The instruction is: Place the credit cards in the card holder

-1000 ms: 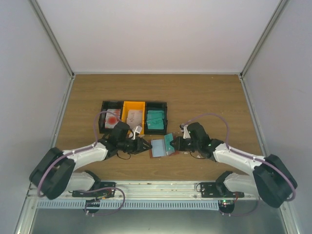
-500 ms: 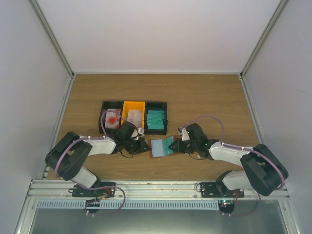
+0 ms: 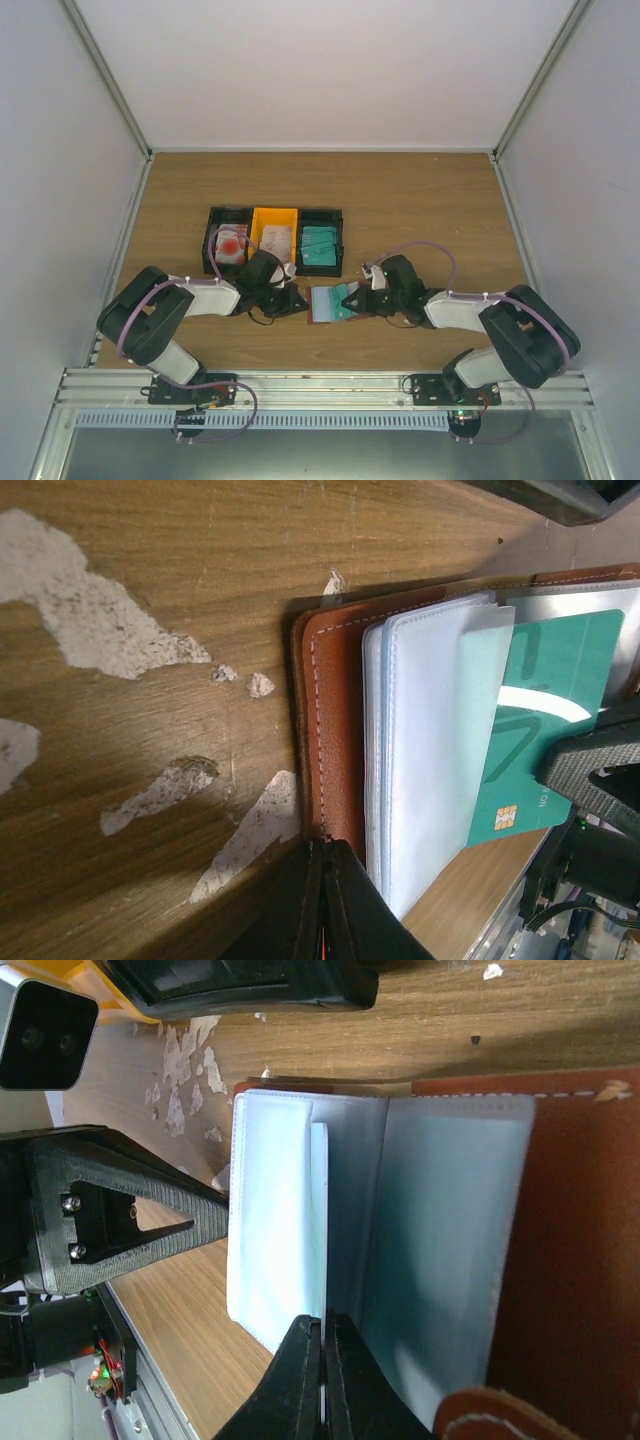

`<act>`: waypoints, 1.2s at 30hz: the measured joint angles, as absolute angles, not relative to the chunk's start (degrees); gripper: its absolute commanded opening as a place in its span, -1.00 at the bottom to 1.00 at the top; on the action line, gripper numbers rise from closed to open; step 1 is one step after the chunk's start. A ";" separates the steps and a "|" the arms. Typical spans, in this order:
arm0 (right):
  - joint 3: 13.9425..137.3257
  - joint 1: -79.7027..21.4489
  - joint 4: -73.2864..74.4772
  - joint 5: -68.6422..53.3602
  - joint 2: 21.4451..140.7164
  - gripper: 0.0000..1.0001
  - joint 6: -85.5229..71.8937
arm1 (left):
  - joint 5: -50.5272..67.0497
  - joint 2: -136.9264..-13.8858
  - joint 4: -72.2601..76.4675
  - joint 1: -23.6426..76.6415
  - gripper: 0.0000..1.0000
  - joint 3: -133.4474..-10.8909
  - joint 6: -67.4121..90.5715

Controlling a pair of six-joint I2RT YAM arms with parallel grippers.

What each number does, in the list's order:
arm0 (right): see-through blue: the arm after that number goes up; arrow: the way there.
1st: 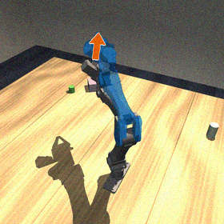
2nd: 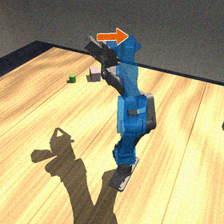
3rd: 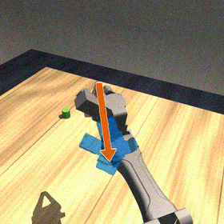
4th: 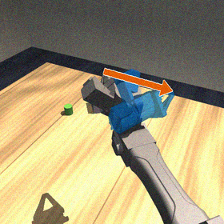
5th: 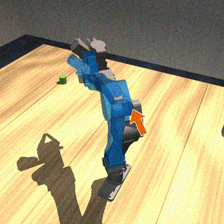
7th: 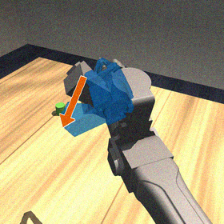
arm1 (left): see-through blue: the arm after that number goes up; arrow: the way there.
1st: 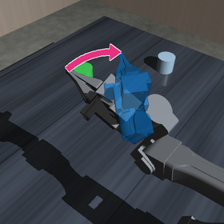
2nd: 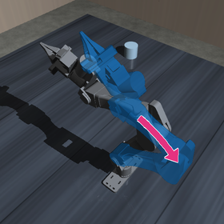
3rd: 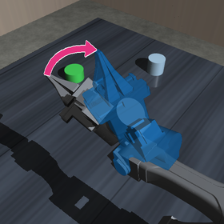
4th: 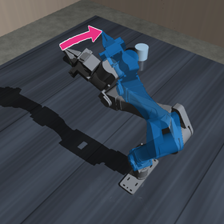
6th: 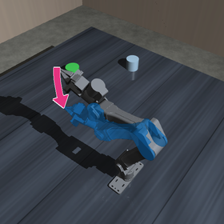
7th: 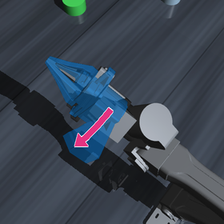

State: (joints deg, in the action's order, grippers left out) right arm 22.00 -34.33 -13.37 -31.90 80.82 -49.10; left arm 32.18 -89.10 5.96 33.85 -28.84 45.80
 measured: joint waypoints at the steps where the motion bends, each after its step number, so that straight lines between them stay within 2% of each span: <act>1: 21.82 -34.33 -14.02 -31.97 81.14 -0.99 -49.41 | 32.08 -89.12 6.04 33.93 -0.89 -28.84 45.80; 23: 19.14 -36.12 -27.11 -32.73 87.09 -0.91 -53.49 | 31.75 -89.80 8.05 34.85 -0.92 -28.69 45.91; 27: 19.03 -37.15 -27.44 -31.07 86.94 -0.74 -54.83 | 31.70 -89.80 8.29 34.94 -0.92 -28.64 45.95; 33: 18.13 -38.87 -22.85 -26.70 81.91 -0.22 -55.79 | 31.68 -90.15 9.21 35.75 -0.92 -28.58 46.02; 36: 18.24 -39.68 -20.21 -24.49 78.85 -0.15 -55.72 | 31.73 -90.19 9.28 35.77 -0.92 -28.58 46.02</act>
State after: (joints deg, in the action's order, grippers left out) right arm 18.24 -39.68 -20.21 -24.49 78.85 -55.72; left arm 31.73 -90.19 9.28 35.77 -28.58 46.02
